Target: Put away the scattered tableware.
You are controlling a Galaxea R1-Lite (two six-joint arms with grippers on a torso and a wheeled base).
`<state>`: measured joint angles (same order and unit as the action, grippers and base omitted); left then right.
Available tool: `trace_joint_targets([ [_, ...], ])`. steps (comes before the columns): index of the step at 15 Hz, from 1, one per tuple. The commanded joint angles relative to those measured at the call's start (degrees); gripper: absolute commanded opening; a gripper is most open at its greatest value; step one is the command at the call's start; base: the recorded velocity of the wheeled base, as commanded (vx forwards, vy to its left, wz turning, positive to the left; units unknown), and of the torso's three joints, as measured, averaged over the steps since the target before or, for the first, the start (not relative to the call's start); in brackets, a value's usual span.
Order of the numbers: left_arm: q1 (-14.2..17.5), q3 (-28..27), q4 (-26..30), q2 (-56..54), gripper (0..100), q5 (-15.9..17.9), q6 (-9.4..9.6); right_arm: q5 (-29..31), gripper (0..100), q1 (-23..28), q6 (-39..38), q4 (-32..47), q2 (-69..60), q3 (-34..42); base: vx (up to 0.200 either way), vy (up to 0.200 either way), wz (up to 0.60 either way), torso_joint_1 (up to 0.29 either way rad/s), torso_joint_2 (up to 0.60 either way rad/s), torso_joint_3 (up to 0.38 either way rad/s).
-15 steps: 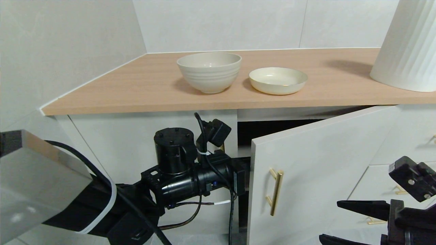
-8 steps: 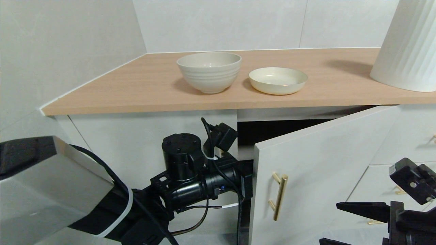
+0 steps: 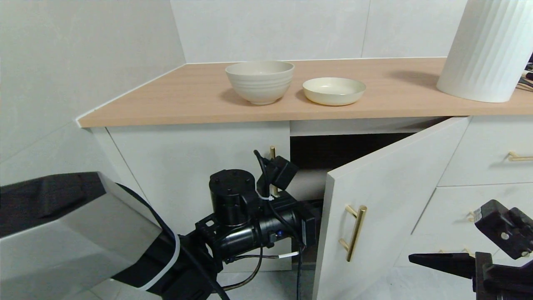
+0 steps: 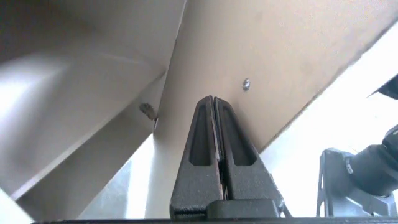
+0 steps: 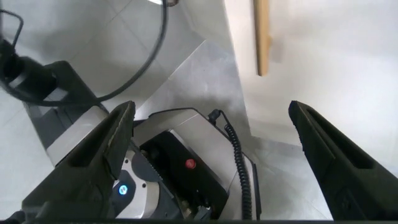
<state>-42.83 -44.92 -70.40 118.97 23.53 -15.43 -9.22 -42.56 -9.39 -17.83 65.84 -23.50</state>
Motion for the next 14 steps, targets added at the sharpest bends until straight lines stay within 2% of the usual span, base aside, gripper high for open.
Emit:
trace_joint_targets([
  [1,0.0,-0.8,-1.1,2.1,0,-0.3,-0.04,0.0,100,-0.2,0.0,0.0,0.3,0.1,0.0,0.0,0.0,0.0,0.0,0.0],
  [5,0.0,-2.7,-1.4,3.6,0,-0.7,-2.41,0.0,100,-0.4,0.1,-0.1,0.3,0.3,0.0,0.0,0.0,0.0,0.0,0.0],
  [10,0.0,-3.3,-1.7,4.7,0,-0.7,-2.5,-0.1,100,-0.4,0.2,-0.1,0.3,0.4,-0.2,0.0,0.0,0.004,0.0,0.002],
  [14,0.0,-4.2,-1.7,5.8,0,-0.7,-2.41,-0.1,100,-0.8,0.2,-0.1,0.4,0.4,0.0,0.0,0.0,0.0,0.0,0.0],
])
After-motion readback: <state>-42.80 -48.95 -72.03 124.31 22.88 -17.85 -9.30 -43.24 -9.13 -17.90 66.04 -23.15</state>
